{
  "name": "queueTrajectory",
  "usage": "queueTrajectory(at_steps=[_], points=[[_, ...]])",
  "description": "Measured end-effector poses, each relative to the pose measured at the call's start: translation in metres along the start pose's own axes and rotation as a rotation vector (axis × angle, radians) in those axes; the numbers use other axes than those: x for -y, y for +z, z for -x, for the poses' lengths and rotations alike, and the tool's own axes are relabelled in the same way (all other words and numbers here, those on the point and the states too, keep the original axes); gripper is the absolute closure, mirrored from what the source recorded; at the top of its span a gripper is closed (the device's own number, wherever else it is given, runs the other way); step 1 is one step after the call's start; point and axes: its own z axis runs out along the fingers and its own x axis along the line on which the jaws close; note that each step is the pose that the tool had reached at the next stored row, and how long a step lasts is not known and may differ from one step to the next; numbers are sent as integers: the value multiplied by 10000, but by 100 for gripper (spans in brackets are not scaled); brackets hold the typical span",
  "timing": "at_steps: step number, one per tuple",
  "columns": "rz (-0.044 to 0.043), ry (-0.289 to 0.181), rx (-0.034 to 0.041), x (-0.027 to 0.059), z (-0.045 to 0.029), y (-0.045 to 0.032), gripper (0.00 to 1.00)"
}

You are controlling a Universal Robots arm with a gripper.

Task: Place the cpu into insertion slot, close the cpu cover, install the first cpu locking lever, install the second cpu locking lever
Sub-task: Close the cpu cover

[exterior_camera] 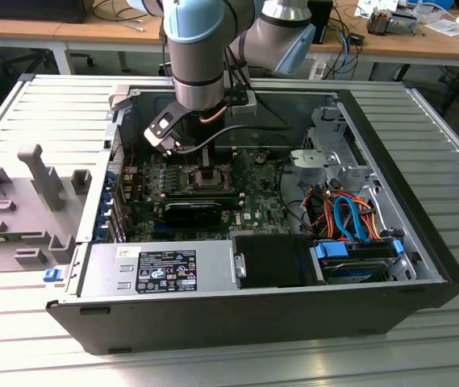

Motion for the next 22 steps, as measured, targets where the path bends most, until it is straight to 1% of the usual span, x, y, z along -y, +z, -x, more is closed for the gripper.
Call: queueTrajectory(at_steps=[2,3,5,6,7,8,10,11,12,13,14,15,16,19,20,21,22], points=[[5,0,-8,-2,-1,-14,89],[16,2,-24,-5,-4,-29,89],[2,-1,-3,-6,-1,-66,89],[3,-2,-4,-7,-2,-76,89],[1,-4,-2,-17,-2,-101,89],[-20,1,-11,-44,-2,-105,89],[-128,4,-22,-125,-1,-100,89],[-168,6,-23,-148,0,-98,89],[-374,8,-26,-183,1,-95,89],[-693,15,-17,-200,1,-95,89],[-865,16,33,-216,1,-106,89],[-890,-6,85,-227,0,-134,89],[-892,-118,121,-230,-1,-149,89],[-899,-380,157,-232,0,-178,89],[-898,-386,172,-235,-1,-192,89],[-903,-364,222,-244,-2,-237,89],[-903,-352,226,-250,-3,-302,89]])
